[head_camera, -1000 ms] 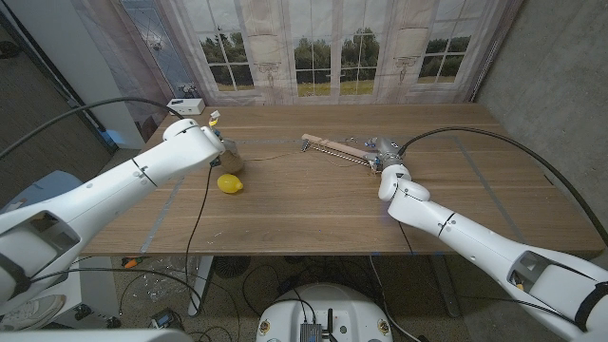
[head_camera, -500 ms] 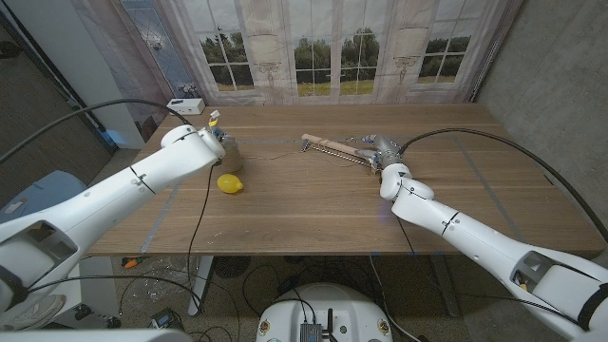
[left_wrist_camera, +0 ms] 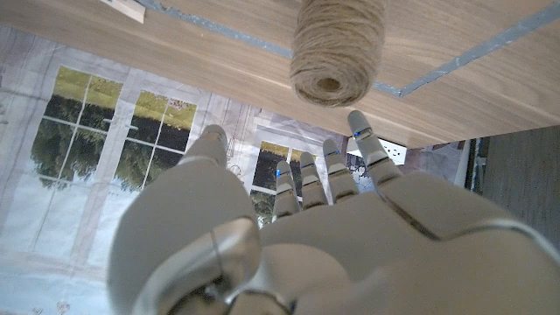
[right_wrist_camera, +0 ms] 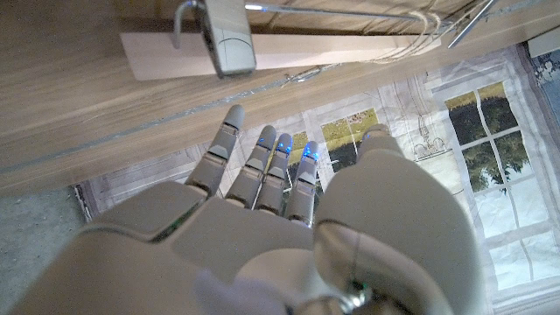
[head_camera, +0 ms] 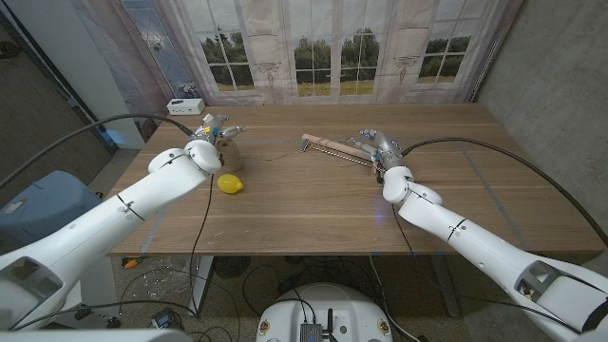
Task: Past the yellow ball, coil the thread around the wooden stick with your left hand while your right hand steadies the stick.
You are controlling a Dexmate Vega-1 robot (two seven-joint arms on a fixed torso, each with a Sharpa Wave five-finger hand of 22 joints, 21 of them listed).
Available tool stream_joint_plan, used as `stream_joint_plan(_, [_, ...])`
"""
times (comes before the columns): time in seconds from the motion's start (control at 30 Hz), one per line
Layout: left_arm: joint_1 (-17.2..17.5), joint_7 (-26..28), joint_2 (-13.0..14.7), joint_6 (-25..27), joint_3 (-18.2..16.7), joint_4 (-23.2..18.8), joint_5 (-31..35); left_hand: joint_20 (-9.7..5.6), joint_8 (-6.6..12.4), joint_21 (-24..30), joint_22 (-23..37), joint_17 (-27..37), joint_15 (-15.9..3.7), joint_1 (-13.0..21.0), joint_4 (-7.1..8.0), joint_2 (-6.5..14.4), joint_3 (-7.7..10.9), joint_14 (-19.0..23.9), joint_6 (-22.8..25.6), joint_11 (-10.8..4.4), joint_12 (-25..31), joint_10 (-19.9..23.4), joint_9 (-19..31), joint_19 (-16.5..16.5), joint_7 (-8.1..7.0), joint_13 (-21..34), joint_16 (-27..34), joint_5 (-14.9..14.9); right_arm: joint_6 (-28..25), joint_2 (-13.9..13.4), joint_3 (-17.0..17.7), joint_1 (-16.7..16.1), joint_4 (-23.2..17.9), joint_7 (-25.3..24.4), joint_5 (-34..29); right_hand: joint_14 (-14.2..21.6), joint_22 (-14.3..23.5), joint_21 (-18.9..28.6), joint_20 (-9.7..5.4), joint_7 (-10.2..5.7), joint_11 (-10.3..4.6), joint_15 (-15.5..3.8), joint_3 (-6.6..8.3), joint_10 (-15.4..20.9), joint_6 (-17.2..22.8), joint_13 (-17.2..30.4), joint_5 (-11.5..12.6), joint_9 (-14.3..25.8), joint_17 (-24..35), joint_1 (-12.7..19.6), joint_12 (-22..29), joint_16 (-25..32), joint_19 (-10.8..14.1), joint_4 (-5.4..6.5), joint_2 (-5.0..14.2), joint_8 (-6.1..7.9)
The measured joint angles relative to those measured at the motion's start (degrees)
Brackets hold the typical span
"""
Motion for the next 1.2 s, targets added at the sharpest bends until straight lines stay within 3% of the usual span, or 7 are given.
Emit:
stream_joint_plan(0.23, [5.3,1.8,-0.2,-13.4,-4.2,1.0,0.4,-2.26,0.00,-1.0,0.0,-0.8,-0.80,-1.8,0.78,0.5,-0.44,-0.8,0.0,0.35,0.3,0.4,0.0,-0.7,0.00,-0.5,0.0,0.0,8.2,0.7,2.3,-2.1,1.1,-1.7,2.6,0.0,0.0,0.0,0.00,0.66,0.72,0.00,0.20,0.3,0.0,0.0,0.0,0.0,-0.3,-0.4,0.0,0.0,0.0,0.20,0.42,0.21])
stream_joint_plan(0.33, [7.0,1.8,-0.2,-15.1,-5.5,1.5,0.5,-3.20,0.00,-1.3,0.0,-1.1,-1.21,-2.3,0.78,0.6,-0.44,-1.2,0.0,0.53,0.3,0.5,0.0,-0.7,0.00,-0.8,0.0,0.0,11.8,1.0,2.8,-2.6,1.4,-2.2,3.9,0.0,0.0,0.0,0.00,0.95,0.92,0.00,0.20,0.5,0.3,0.0,0.0,0.0,-0.5,-0.6,0.0,0.0,0.0,0.20,0.64,0.21])
stream_joint_plan(0.4, [8.6,1.9,-0.1,-22.0,-6.7,2.1,1.0,-3.51,0.38,-1.3,0.0,-1.2,-1.21,-2.3,0.78,0.6,-0.44,-1.2,0.0,0.53,0.4,0.5,-0.1,-0.8,-0.02,-0.8,0.0,0.0,15.2,1.7,4.1,-3.8,2.3,-2.5,5.1,0.0,0.0,0.0,0.00,0.95,0.92,0.00,0.21,0.5,0.3,0.0,0.0,0.0,-0.5,-0.6,0.0,0.0,0.0,0.20,0.65,0.43])
stream_joint_plan(0.6, [11.7,1.7,-0.1,-29.0,-9.3,3.8,1.4,-4.83,0.66,-1.7,0.0,-2.0,-1.88,-3.2,0.78,1.1,-0.45,-1.2,1.1,0.42,0.7,1.1,-0.3,-0.1,-0.46,-1.3,0.0,0.3,24.1,2.7,5.5,-5.1,3.6,-2.6,8.5,0.0,0.0,0.0,0.32,1.55,1.23,0.00,0.21,0.8,0.9,-0.3,0.0,0.0,-0.8,-0.6,0.0,0.0,-0.3,0.20,0.65,0.43])
stream_joint_plan(1.03, [14.6,-6.8,-1.4,-52.3,-13.6,12.6,-2.5,-5.43,1.03,-2.2,0.0,-2.9,-2.65,-4.5,1.01,1.0,-0.68,-0.4,2.6,0.61,0.9,2.5,-0.3,0.5,0.11,-2.1,0.5,0.3,38.1,6.5,9.5,-9.8,4.5,-3.1,12.7,1.1,0.0,0.0,1.14,2.58,1.58,-0.04,0.69,2.5,2.0,-0.3,-0.3,0.0,-2.1,-0.6,0.0,0.4,0.5,-0.28,0.65,1.06])
stream_joint_plan(1.17, [14.6,-6.8,-2.0,-52.3,-14.2,15.6,-2.5,-5.43,1.03,-2.5,0.0,-3.2,-2.88,-4.8,1.18,0.7,-0.85,-0.1,3.1,0.31,1.2,2.8,-0.3,0.5,0.01,-2.1,0.5,0.3,40.3,6.5,9.5,-9.8,4.5,-4.6,12.5,1.4,0.0,-0.1,1.35,2.67,1.67,-0.30,0.77,3.0,2.5,-0.5,-0.3,0.0,-2.4,-0.6,0.0,0.4,0.3,-0.37,0.64,1.28])
stream_joint_plan(1.2, [14.5,-6.8,-2.3,-52.3,-14.4,16.6,-2.5,-5.43,1.03,-2.6,0.0,-3.2,-2.96,-4.9,1.19,0.8,-0.86,-0.1,3.2,0.31,1.3,2.8,-0.3,0.5,0.10,-2.1,0.5,0.3,41.1,8.1,10.6,-11.7,3.9,-5.4,12.0,1.4,0.0,-0.4,1.46,2.67,1.51,-0.30,0.77,3.2,2.5,-0.5,-0.3,0.0,-2.4,-0.6,0.0,0.4,0.2,-0.37,0.64,1.28])
